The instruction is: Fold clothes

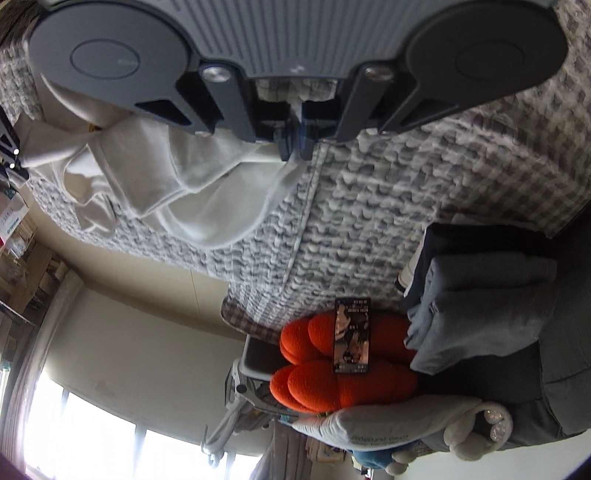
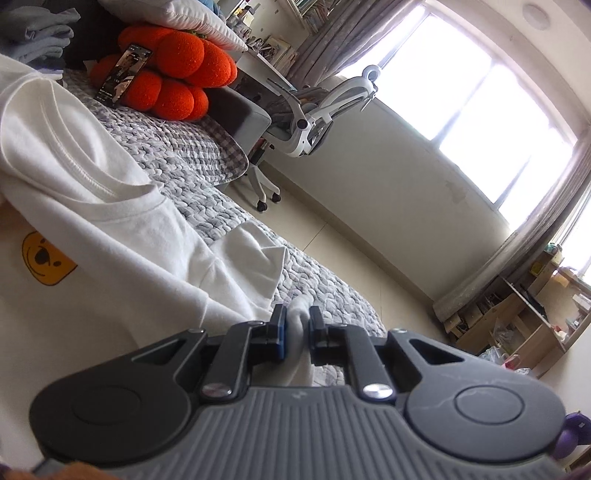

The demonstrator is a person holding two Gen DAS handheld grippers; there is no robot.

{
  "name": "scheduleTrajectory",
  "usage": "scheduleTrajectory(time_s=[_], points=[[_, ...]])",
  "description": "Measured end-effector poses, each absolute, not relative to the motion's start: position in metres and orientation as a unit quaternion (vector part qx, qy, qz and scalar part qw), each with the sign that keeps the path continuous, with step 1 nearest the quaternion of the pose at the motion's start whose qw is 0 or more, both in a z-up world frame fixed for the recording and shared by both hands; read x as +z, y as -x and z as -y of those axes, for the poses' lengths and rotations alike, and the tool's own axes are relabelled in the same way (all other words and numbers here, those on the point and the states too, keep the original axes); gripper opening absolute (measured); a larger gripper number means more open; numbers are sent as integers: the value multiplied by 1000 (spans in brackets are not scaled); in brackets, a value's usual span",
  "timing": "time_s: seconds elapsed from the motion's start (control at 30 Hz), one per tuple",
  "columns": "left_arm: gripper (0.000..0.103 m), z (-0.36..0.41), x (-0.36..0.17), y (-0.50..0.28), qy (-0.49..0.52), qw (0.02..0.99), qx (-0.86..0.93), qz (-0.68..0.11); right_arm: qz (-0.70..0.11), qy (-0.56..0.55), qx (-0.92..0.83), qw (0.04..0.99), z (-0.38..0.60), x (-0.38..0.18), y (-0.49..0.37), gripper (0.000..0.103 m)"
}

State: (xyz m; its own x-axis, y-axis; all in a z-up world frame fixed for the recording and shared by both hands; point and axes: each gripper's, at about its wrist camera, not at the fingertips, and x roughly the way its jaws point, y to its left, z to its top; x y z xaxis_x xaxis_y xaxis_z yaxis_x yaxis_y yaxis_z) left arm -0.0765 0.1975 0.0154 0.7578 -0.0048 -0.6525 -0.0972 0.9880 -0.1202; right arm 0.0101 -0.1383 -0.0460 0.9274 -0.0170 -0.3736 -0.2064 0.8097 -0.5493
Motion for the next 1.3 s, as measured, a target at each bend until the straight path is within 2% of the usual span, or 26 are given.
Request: scheduleTrajectory(time_s=[0.1,0.2,0.27,0.37,0.6,0.73,0.9,1.13,1.3], points=[[5,-197,0,72,69,921,2,-383,-200,281,63,937,142,-45,-8,13],[12,-194,-2,74,58,921,-13,-384,-218,234,92,943,151,-40,-5,29],[25,-195,2,74,61,925,-24,-374,-226,187,117,949,160,-33,-3,50],[39,-199,7,67,78,927,-38,-366,-235,109,154,953,174,-22,-3,60],[49,-198,11,44,93,929,-54,-353,-254,-47,227,939,199,-9,-10,62],[59,-199,11,22,99,928,-67,-354,-255,-141,264,919,215,-3,-19,65],[59,-203,-1,-10,111,918,-78,-372,-257,-245,260,898,238,-5,-38,66],[59,-205,-22,-45,137,902,-102,-397,-308,-223,163,911,233,-28,-70,66],[50,-199,-33,-57,143,894,-116,-409,-339,-196,140,909,222,-46,-84,60]])
